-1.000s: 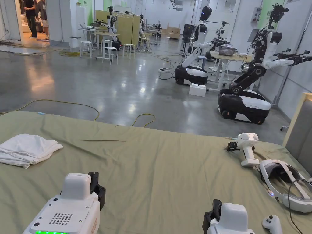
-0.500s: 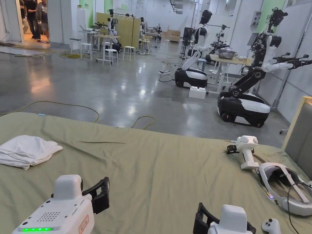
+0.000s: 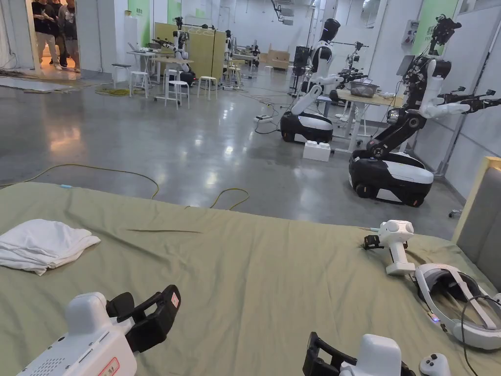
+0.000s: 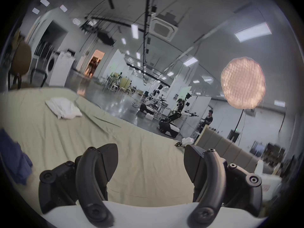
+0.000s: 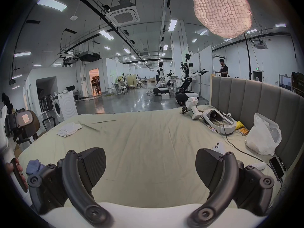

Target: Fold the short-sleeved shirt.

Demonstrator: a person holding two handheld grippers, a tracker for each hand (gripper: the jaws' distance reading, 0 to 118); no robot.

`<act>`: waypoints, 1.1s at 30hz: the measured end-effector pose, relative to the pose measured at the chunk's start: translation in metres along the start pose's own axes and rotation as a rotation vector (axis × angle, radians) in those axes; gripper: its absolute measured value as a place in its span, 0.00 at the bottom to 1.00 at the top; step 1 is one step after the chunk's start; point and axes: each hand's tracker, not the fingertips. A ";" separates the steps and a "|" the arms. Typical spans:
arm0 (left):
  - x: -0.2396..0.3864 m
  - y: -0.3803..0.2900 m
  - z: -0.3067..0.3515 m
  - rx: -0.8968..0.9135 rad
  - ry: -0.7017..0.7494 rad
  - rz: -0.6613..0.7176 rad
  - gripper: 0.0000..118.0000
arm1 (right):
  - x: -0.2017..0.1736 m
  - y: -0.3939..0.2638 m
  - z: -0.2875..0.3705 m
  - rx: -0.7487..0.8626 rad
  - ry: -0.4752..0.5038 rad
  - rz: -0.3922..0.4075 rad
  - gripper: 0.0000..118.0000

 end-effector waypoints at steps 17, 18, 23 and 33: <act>0.028 -0.003 -0.012 -0.037 0.253 -0.325 0.75 | -0.010 0.016 -0.010 0.014 -0.148 0.019 0.94; 0.027 -0.003 -0.013 -0.039 0.257 -0.323 0.75 | -0.010 0.018 -0.010 0.007 -0.144 0.008 0.94; 0.022 0.000 -0.014 -0.060 0.275 -0.298 0.75 | -0.004 0.023 -0.018 -0.056 -0.145 -0.049 0.94; 0.015 -0.001 -0.012 -0.073 0.288 -0.266 0.75 | -0.018 0.018 -0.019 -0.061 -0.237 0.010 0.94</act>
